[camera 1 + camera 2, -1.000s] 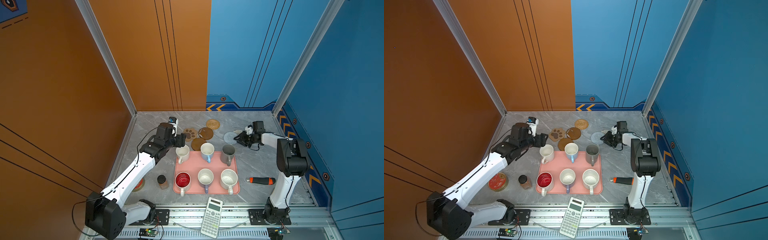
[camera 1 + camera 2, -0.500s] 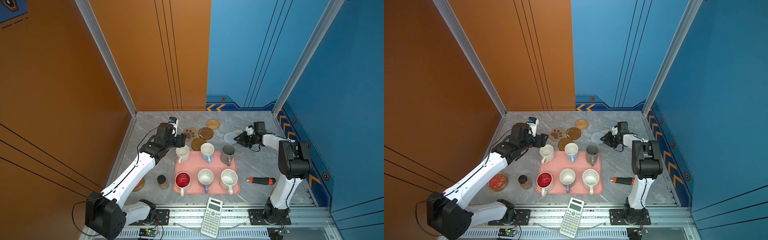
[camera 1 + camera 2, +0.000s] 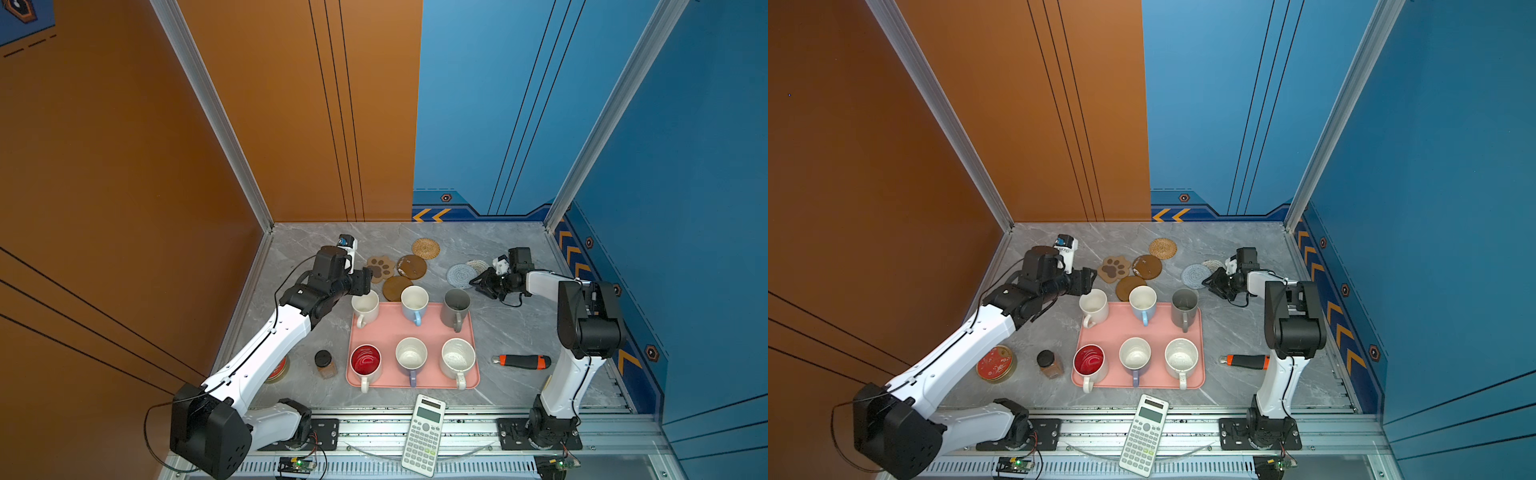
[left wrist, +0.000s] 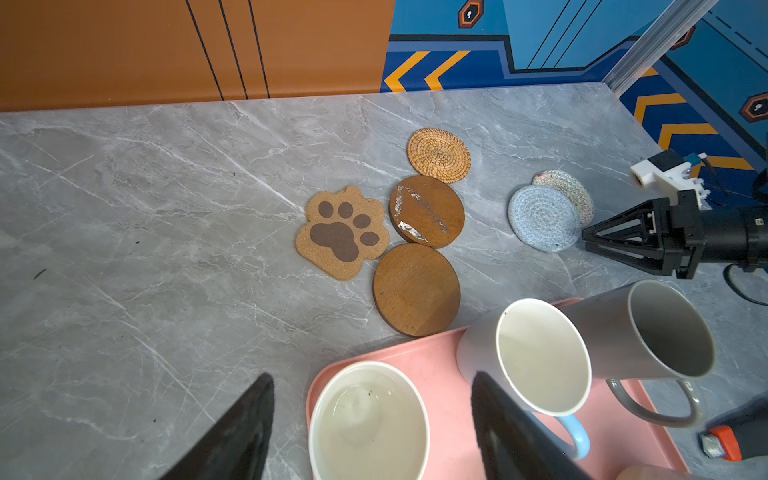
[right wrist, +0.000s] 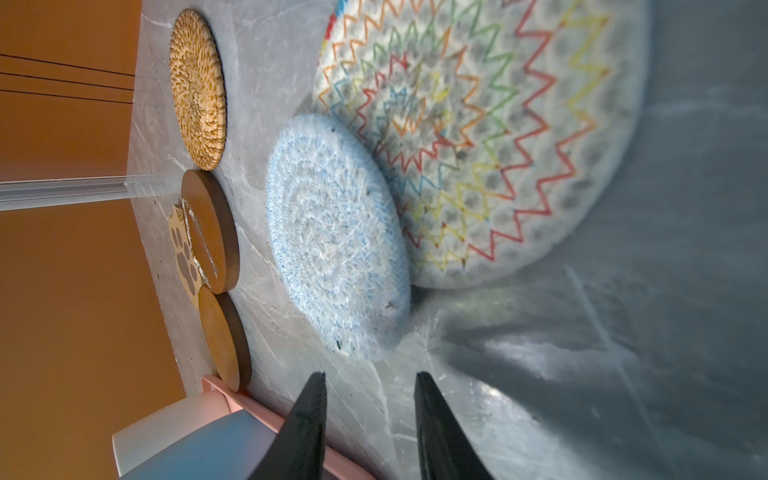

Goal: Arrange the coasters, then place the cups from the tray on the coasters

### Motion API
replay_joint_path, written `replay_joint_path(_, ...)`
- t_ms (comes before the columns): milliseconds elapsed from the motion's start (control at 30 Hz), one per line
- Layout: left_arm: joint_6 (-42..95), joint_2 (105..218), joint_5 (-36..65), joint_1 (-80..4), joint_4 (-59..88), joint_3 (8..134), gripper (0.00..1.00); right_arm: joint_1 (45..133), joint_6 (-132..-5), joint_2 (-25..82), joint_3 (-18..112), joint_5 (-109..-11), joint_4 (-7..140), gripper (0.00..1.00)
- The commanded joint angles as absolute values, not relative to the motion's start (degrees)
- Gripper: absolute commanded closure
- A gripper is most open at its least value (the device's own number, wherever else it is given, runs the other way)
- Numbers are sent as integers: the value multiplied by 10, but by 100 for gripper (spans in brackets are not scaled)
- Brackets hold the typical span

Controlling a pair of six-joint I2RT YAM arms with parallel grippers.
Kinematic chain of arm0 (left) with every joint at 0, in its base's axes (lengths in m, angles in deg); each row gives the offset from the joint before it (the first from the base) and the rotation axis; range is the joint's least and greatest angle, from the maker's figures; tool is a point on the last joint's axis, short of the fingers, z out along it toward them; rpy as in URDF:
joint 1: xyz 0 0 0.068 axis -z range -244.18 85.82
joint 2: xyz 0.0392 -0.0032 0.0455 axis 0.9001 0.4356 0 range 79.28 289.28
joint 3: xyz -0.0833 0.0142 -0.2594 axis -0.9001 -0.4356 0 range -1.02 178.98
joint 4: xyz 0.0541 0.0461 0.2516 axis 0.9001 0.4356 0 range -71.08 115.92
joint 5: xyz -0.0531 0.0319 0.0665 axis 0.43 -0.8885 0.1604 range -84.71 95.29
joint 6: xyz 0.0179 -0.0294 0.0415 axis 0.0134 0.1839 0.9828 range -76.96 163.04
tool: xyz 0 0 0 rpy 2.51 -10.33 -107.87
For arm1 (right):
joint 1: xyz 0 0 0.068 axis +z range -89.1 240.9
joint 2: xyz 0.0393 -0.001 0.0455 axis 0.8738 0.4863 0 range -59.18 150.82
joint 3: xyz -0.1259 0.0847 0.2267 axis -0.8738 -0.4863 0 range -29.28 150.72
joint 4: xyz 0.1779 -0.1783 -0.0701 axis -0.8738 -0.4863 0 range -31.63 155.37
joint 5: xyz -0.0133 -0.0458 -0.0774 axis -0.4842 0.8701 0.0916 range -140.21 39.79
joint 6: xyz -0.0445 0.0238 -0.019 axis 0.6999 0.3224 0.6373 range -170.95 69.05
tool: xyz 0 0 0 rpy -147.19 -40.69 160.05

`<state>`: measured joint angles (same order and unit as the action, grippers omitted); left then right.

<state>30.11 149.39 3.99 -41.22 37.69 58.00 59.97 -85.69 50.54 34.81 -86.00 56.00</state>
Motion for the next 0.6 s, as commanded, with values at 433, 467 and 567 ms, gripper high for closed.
replay_joint_path(433,311,1492,25,-405,390,598,25,594,-899,538,332,-883,649,61)
replay_joint_path(467,312,1492,24,-404,391,598,24,594,-900,539,333,-883,650,61)
replay_joint_path(567,313,1491,23,-405,393,599,25,595,-903,544,331,-883,654,61)
